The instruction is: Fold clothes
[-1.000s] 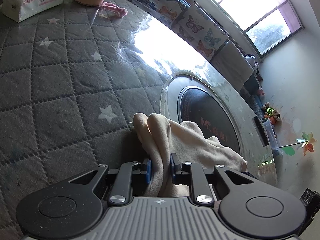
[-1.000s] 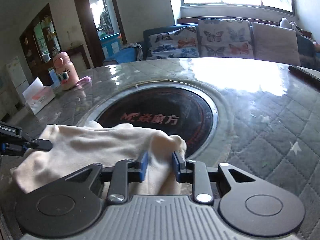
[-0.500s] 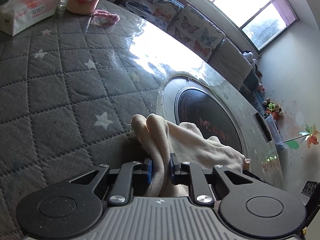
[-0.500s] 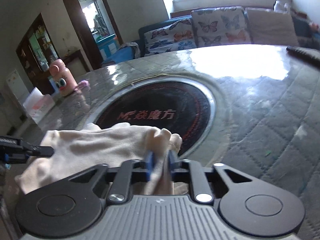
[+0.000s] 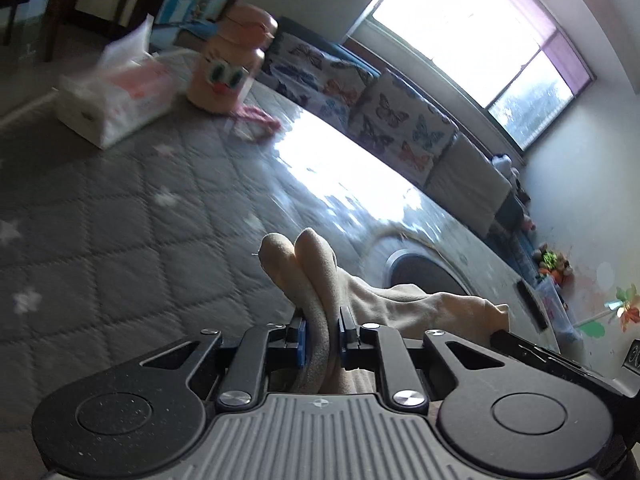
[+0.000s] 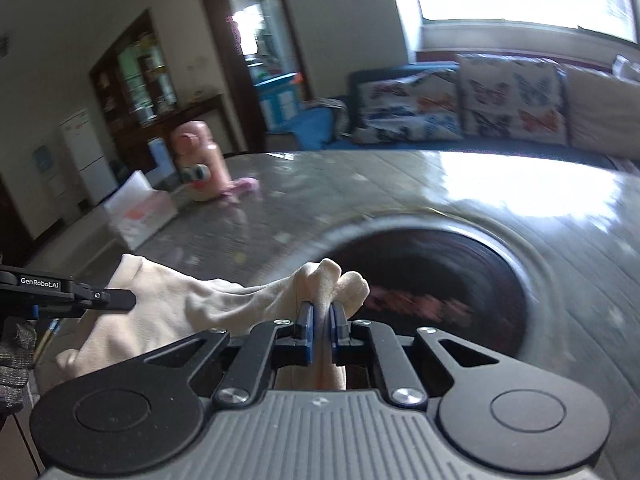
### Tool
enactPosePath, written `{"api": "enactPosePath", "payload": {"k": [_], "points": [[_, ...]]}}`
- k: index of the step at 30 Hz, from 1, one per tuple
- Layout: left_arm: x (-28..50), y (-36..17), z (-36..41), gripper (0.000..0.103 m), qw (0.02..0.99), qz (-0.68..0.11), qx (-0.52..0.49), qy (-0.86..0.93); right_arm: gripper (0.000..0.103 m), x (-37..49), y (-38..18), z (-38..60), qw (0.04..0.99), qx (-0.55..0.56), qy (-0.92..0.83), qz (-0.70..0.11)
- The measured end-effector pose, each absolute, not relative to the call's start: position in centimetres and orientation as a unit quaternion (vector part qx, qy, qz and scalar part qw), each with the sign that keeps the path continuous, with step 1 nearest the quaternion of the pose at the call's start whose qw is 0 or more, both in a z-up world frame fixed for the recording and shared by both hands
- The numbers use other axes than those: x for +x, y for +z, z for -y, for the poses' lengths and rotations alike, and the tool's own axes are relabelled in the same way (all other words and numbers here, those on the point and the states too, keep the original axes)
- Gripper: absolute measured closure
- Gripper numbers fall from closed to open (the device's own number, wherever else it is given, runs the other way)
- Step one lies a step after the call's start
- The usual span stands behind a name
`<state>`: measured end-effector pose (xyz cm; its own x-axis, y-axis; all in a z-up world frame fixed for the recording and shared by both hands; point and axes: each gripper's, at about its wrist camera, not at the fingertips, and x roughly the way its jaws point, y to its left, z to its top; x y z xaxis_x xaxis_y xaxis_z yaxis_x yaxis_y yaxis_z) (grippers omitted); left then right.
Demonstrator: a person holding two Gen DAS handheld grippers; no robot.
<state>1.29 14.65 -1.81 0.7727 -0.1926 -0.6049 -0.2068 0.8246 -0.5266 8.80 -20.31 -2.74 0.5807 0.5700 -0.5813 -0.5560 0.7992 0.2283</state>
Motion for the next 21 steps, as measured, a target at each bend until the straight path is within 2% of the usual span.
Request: {"api": "enactPosePath", "payload": {"k": [8,14,17,21], "points": [[-0.7,-0.5,-21.4,0.087,0.899,-0.305,-0.306,0.072,0.096,10.9,-1.5,11.9,0.873,-0.001,0.371,-0.316],[-0.8,-1.6,-24.0,0.085,0.895,-0.313,-0.296,0.117,0.096,12.9,-2.6,7.4,0.864,-0.009,0.381,-0.328],[-1.1,-2.3,-24.8,0.076,0.891,-0.319,-0.290,0.140,0.092,13.8,-4.2,6.4,0.868,-0.029,0.356,-0.344],[-1.4,-1.8,-25.0,0.074,0.898,-0.307,-0.279,0.144,0.091,14.1,-4.6,6.1,0.871,-0.042,0.348,-0.344]]}}
